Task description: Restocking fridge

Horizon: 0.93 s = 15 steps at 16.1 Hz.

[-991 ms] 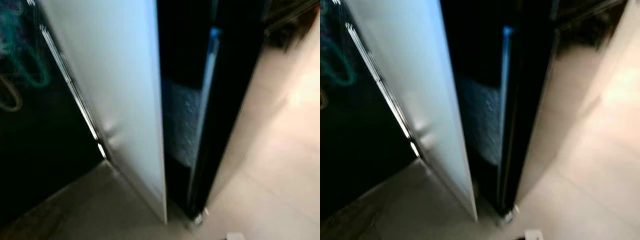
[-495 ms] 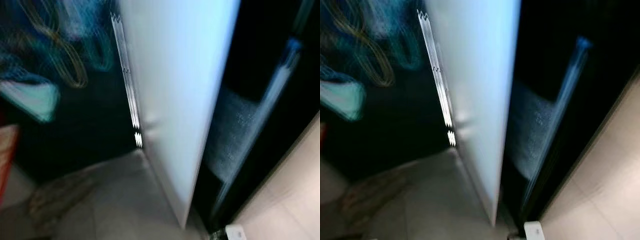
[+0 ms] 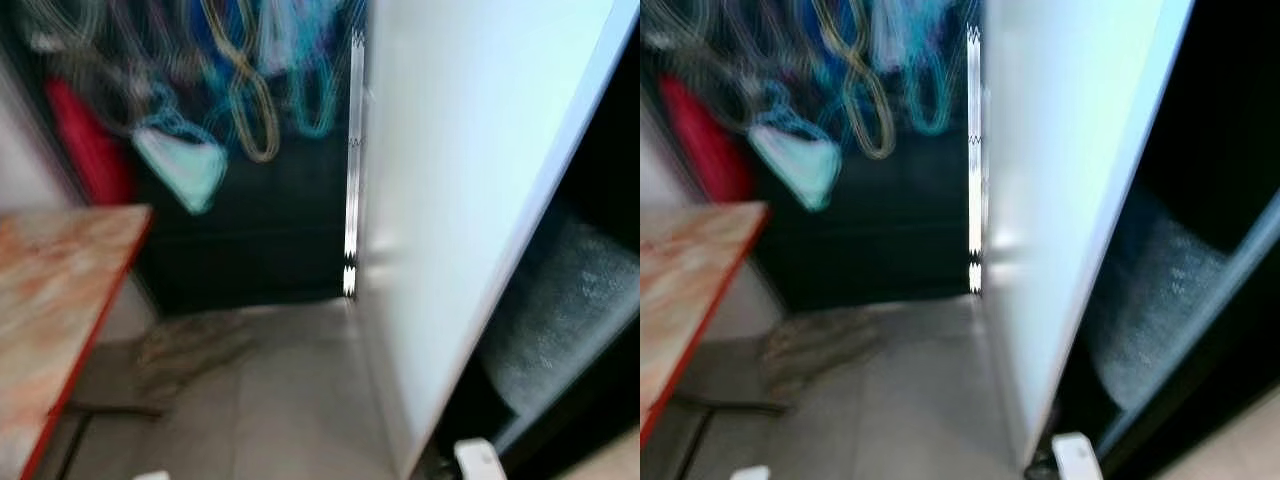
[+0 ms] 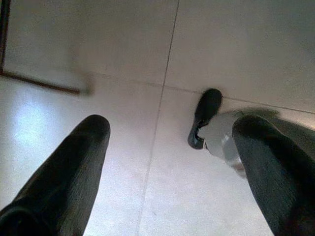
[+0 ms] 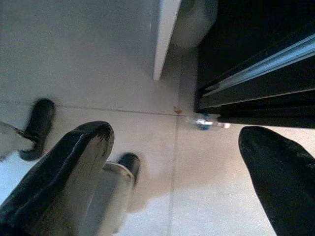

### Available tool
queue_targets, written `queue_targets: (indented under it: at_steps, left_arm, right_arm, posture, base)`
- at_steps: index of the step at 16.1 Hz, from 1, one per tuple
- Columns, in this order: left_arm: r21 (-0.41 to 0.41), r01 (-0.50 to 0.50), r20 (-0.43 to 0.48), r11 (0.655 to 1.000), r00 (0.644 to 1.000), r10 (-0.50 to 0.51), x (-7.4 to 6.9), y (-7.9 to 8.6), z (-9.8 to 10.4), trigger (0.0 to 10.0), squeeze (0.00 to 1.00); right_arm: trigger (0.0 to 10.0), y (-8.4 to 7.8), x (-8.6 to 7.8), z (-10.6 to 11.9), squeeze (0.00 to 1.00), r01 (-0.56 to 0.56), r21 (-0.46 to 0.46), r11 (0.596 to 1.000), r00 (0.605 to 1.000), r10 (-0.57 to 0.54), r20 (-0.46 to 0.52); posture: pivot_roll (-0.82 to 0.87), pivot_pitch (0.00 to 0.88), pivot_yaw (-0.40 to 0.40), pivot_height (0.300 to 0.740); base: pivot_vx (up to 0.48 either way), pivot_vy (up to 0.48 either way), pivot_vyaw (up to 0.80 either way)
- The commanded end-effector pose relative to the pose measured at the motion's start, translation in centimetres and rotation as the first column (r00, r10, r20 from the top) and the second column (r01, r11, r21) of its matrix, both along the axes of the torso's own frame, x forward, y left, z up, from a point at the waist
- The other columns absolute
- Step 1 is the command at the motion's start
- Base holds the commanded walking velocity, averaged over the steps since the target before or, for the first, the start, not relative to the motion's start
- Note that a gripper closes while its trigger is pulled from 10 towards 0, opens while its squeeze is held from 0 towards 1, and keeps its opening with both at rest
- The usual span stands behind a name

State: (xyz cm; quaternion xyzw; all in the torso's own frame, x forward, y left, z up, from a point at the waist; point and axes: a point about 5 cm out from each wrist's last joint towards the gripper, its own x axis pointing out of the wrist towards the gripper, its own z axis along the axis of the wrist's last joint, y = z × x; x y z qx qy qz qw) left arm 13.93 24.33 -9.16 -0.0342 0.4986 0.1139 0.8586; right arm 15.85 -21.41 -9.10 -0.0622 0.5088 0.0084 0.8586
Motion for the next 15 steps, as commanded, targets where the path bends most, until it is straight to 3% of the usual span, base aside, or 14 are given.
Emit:
queue_targets:
  at_steps: [1, 7, 15]
  left_arm:
    - [-0.001, -0.026, -0.011, 1.000, 1.000, 0.026, -0.3, 0.1, -0.1, 10.0, 0.00]
    - [-0.021, -0.052, 0.006, 0.998, 0.999, 0.052, 0.4, -0.8, -0.1, 10.0, 0.00]
    - [0.012, -0.067, 0.034, 0.998, 0.997, 0.067, 1.8, 0.2, 0.7, 10.0, 0.00]
  right_arm:
    - [10.0, 0.6, 0.1, -0.1, 0.00, -0.014, 0.008, 1.000, 1.000, 0.014, -0.005]
    - [10.0, 0.0, 1.2, 0.5, 0.00, -0.042, -0.014, 0.999, 0.999, 0.043, 0.012]
    - [10.0, 1.8, 2.9, 0.9, 0.00, -0.039, 0.013, 0.999, 0.999, 0.038, 0.036]
  posture:
    - [-0.04, 0.000, -0.041, 0.740]
    - [0.06, 0.000, -0.085, 0.740]
    - [0.04, 0.000, -0.073, 0.740]
  base:
    - [0.000, 0.000, 0.80]
    - [0.000, 0.000, 0.80]
    - [0.000, 0.000, 0.80]
